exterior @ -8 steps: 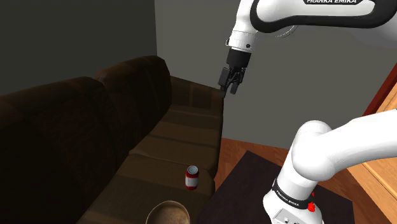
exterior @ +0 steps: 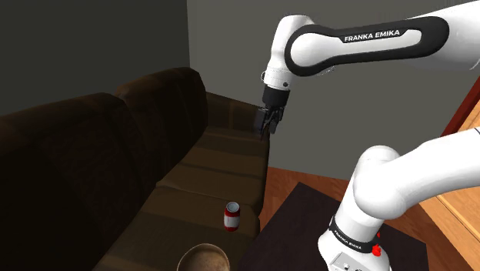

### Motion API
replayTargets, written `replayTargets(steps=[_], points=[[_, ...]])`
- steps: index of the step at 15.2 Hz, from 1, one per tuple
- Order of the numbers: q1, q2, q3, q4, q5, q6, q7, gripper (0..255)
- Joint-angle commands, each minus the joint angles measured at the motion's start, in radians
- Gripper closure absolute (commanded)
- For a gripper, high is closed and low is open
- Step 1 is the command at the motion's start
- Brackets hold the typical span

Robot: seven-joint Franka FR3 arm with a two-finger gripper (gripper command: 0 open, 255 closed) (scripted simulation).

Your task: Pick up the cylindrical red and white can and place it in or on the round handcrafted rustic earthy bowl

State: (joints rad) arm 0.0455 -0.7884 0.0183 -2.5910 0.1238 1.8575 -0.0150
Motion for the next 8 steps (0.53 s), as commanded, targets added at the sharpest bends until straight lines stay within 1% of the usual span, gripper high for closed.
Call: replayTargets(steps=[1,5,8], points=[[0.006,0.036,0.011,-0.044,0.004,0.078,-0.005,0],[0.023,0.12,0.038,-0.12,0.016,0.228,-0.008,0],[0.035,0.205,0.057,-0.162,0.024,0.349,-0.01,0]])
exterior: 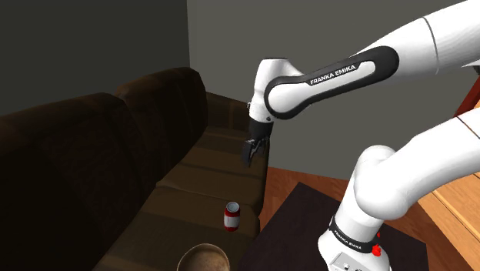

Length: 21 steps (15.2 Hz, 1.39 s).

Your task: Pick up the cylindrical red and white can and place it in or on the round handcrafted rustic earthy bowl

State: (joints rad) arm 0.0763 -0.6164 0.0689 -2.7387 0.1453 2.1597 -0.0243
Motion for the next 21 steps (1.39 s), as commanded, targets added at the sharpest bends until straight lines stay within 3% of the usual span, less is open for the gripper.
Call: replayTargets(steps=[1,10,15,21], points=[[0.008,0.065,0.013,-0.025,0.006,0.088,-0.002,0],[0.03,0.44,0.069,-0.052,0.005,0.469,0.006,0],[0.032,0.688,0.085,-0.009,-0.062,0.662,0.054,0],[0.05,0.83,0.063,0.018,-0.112,0.775,0.089,0]])
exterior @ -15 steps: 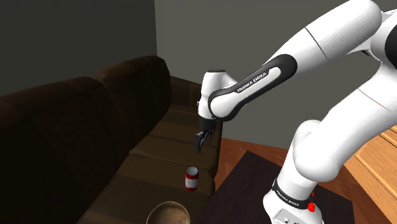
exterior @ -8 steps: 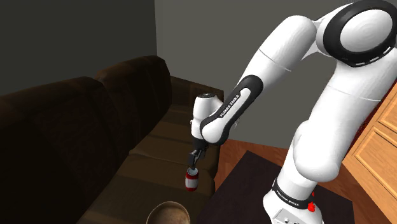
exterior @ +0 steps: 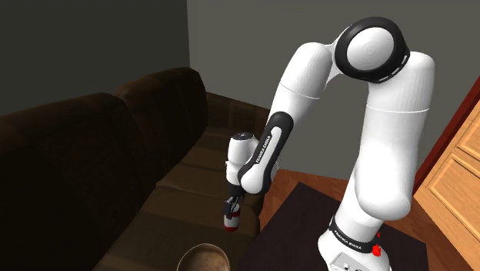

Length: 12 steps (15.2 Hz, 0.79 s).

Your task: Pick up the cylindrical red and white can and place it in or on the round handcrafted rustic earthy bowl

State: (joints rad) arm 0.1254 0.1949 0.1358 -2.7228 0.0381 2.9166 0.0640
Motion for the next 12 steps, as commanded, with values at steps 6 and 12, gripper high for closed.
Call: replayTargets(steps=[6,12], points=[[0.01,0.069,-0.016,0.012,-0.017,0.057,0.009,0],[0.01,0.068,-0.016,0.012,-0.017,0.057,0.009,255]])
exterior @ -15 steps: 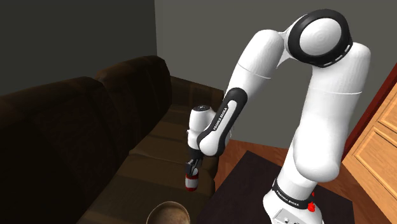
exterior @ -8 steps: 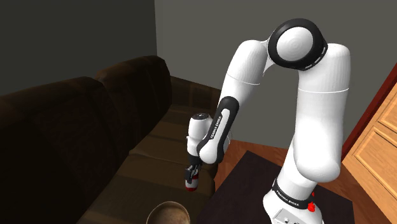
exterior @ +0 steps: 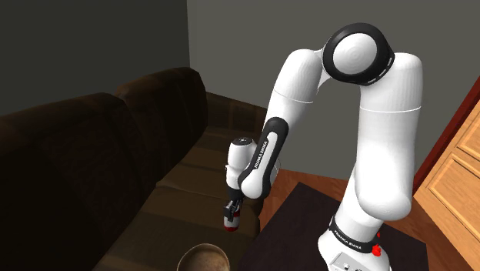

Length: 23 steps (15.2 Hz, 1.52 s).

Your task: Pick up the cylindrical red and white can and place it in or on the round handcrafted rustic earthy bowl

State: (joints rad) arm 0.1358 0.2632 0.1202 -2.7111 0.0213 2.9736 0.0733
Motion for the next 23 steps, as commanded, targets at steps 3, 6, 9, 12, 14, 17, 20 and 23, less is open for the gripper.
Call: replayTargets(steps=[3,6,9,12,14,17,20,23], points=[[0.0,0.0,0.0,0.0,0.0,0.0,0.0,255],[0.0,0.0,0.0,0.0,0.0,0.0,0.0,255],[0.0,0.0,0.0,0.0,0.0,0.0,0.0,255],[-0.011,-0.057,0.014,-0.011,0.013,-0.046,-0.008,255],[-0.017,-0.095,0.023,-0.018,0.024,-0.077,-0.015,255],[-0.022,-0.152,0.032,-0.025,0.04,-0.126,-0.025,255],[-0.025,-0.207,0.038,-0.03,0.055,-0.176,-0.034,255],[-0.025,-0.261,0.041,-0.032,0.068,-0.228,-0.041,255]])
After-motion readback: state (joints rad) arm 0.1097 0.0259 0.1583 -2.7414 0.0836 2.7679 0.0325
